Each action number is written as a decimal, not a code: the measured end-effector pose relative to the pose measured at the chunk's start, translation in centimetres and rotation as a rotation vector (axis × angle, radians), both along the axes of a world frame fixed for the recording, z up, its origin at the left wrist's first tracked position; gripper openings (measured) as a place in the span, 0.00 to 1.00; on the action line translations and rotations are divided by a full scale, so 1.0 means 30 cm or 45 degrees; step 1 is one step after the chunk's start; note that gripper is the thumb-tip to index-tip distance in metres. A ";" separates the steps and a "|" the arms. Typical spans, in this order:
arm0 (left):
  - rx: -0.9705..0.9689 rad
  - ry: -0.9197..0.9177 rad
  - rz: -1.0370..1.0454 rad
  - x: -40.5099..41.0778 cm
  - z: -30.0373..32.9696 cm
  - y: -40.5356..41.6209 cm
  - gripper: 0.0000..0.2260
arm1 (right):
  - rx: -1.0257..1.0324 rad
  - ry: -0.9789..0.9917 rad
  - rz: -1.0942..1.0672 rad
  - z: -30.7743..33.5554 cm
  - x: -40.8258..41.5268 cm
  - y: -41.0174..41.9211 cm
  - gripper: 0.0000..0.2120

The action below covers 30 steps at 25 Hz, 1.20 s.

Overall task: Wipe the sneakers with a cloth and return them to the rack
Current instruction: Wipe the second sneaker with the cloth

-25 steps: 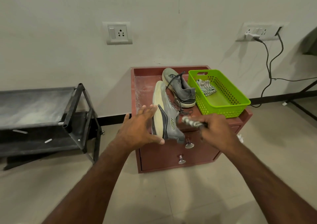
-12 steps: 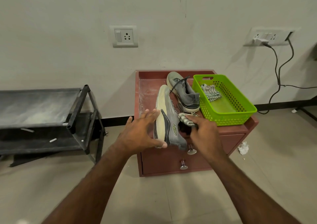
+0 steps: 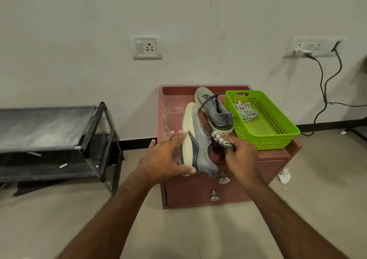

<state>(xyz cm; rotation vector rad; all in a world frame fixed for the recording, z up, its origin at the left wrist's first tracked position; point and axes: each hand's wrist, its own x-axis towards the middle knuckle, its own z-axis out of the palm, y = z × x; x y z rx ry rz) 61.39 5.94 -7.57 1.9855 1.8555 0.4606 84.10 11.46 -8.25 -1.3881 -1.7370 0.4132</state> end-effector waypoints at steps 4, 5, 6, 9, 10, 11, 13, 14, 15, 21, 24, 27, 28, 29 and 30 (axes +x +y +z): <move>0.000 0.003 -0.002 -0.011 -0.006 0.010 0.51 | 0.118 0.014 0.494 0.004 -0.089 -0.057 0.25; 0.009 0.025 -0.004 -0.013 -0.006 0.009 0.51 | 0.092 -0.058 0.570 -0.010 -0.094 -0.071 0.26; 0.011 0.045 -0.001 -0.014 -0.005 0.007 0.51 | 0.060 -0.127 0.605 -0.020 -0.083 -0.084 0.27; -0.008 0.055 0.001 -0.018 0.003 0.003 0.51 | -0.043 -0.335 0.687 -0.029 -0.001 -0.125 0.24; -0.017 0.048 -0.002 -0.014 0.008 0.003 0.51 | -0.104 -0.413 0.703 -0.021 0.031 -0.136 0.22; -0.025 0.045 -0.002 -0.005 0.014 0.002 0.51 | -0.152 -0.457 0.651 -0.023 0.070 -0.129 0.18; -0.027 0.043 0.011 0.014 0.030 0.000 0.50 | -0.216 -0.437 0.377 -0.007 0.128 -0.092 0.14; -0.037 0.040 0.019 0.020 0.039 -0.002 0.50 | -0.158 -0.388 0.215 -0.003 0.139 -0.074 0.15; -0.047 0.037 0.027 0.022 0.050 -0.007 0.50 | -0.052 -0.305 0.120 0.000 0.134 -0.060 0.18; -0.029 0.009 0.029 0.004 0.046 -0.006 0.51 | -0.020 -0.114 0.661 0.001 -0.037 -0.124 0.19; -0.041 -0.006 0.034 0.002 0.043 -0.005 0.51 | -0.230 -0.438 0.317 -0.035 0.067 -0.064 0.14; -0.037 -0.015 0.017 0.012 0.048 -0.008 0.51 | -0.037 -0.249 0.034 -0.018 0.083 -0.051 0.18; -0.034 -0.025 0.014 0.010 0.045 -0.007 0.51 | 0.084 -0.088 0.091 -0.003 0.046 -0.065 0.21; -0.026 -0.038 0.010 0.006 0.045 -0.007 0.50 | 0.162 0.043 0.203 0.015 -0.005 -0.082 0.23; -0.015 -0.053 0.003 0.004 0.044 -0.008 0.49 | 0.191 0.090 0.349 0.024 -0.051 -0.097 0.25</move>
